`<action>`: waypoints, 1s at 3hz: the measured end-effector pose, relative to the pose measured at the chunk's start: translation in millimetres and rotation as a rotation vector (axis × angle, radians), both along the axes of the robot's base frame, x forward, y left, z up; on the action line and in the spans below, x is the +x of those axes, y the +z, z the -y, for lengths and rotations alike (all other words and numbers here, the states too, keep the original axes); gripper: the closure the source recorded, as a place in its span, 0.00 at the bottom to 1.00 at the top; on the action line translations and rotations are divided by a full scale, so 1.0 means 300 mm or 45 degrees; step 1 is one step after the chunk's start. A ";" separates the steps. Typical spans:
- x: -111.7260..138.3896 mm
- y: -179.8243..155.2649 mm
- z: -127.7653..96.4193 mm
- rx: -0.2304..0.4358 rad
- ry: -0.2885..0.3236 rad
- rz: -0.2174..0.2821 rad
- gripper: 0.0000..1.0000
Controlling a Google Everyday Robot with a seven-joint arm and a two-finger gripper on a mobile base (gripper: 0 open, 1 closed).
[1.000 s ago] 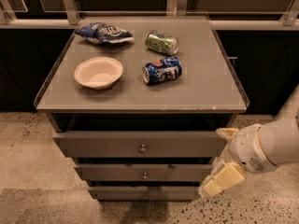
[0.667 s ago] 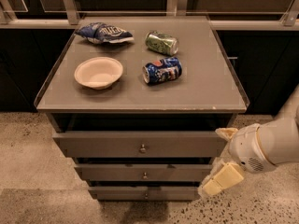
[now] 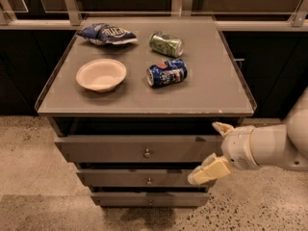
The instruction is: Open top drawer
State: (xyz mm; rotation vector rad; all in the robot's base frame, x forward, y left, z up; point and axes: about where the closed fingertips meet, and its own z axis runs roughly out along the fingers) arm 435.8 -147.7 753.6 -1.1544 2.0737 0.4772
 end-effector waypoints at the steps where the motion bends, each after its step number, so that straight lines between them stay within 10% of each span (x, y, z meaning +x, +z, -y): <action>1: 0.079 -0.029 -0.011 0.056 -0.075 0.079 0.00; 3: 0.092 -0.071 -0.016 0.068 -0.081 0.063 0.00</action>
Offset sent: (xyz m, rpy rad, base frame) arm 0.0200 0.0029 -0.0075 0.0372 -0.0522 -0.0499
